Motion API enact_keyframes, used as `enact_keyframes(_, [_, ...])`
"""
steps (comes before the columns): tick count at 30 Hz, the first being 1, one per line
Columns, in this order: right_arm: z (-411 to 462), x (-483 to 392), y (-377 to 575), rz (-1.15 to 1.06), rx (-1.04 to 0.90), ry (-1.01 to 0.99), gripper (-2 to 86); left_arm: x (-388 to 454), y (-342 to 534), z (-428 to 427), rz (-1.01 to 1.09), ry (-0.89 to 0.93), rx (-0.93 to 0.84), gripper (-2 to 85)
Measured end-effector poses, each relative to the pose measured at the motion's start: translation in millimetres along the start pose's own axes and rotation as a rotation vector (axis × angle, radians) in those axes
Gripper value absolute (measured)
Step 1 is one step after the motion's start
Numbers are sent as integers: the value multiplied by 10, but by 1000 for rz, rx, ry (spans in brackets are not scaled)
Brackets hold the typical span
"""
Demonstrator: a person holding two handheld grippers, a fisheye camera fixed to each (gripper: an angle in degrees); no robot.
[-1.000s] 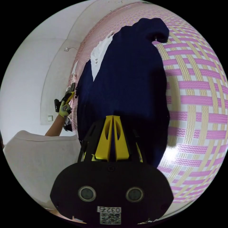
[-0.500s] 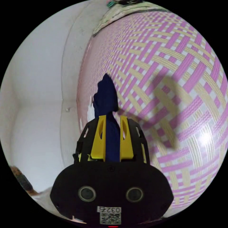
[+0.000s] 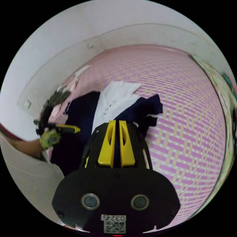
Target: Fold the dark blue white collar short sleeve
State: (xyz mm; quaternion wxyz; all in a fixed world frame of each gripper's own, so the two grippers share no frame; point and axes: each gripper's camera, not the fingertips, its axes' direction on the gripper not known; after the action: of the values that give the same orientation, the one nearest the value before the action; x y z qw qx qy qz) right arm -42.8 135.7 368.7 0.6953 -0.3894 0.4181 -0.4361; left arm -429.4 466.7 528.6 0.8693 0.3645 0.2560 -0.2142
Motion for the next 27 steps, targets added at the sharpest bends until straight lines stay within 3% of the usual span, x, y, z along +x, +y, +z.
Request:
enact_keyframes(1, [181,-342,28,-138,-75,29,31,-35,18,-7,-11,-4,1,-9])
enact_keyframes(4, [530,-685,227,-275,-207,60,52,-102,60,-37,-43,22,14,-9])
enact_keyframes(10, [351,-153,472,85,-56,-91,81,-140,114,-89,-47,23,24,-9])
enact_keyframes(17, [598,-108,338,99,-149,-64,97,-152,119,-115,-42,46,21,-9])
enact_keyframes(19, [713,-56,300,149,-154,-155,87,-135,129,-130,-38,43,23,-9])
enact_keyframes(23, [880,-82,214,173,-201,-129,33,-128,152,-157,-37,53,29,-9])
enact_keyframes(27, [524,-132,131,88,-82,-63,2,-99,155,-191,-30,56,22,-9])
